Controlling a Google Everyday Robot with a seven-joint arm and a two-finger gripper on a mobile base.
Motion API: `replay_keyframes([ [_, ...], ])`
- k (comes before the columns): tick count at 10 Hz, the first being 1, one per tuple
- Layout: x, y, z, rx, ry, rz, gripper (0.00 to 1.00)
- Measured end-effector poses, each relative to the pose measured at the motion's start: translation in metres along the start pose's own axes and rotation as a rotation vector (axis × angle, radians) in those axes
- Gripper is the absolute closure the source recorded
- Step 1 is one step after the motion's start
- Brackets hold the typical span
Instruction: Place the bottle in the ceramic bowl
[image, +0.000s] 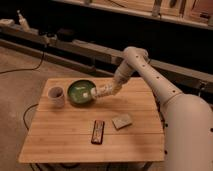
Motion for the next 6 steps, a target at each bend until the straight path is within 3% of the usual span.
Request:
replay_keyframes([
  [2, 0.021, 0.013, 0.004, -0.004, 0.008, 0.016, 0.77],
  [6, 0.058, 0.032, 0.014, 0.008, 0.046, 0.058, 0.4],
])
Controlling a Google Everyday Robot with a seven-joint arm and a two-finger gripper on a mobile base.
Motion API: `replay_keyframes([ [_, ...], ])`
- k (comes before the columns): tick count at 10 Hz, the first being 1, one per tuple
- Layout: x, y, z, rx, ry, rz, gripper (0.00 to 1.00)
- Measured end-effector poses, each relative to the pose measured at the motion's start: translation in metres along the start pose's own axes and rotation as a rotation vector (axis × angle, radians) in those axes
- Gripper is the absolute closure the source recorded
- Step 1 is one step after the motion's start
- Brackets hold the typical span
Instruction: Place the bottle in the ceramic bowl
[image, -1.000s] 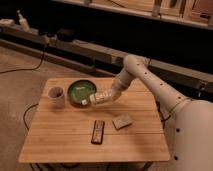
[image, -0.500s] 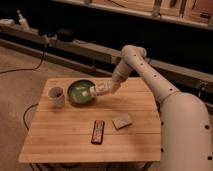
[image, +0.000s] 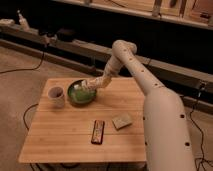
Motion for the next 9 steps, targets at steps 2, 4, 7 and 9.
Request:
replay_keyframes([
  [2, 0.0132, 0.0026, 0.0027, 0.001, 0.001, -0.004, 0.22],
  [4, 0.0151, 0.0023, 0.0033, 0.002, 0.0, -0.007, 0.2],
  [7, 0.0141, 0.0021, 0.0032, 0.003, -0.002, -0.007, 0.2],
  [9, 0.0133, 0.0023, 0.0026, 0.002, -0.002, -0.006, 0.2],
])
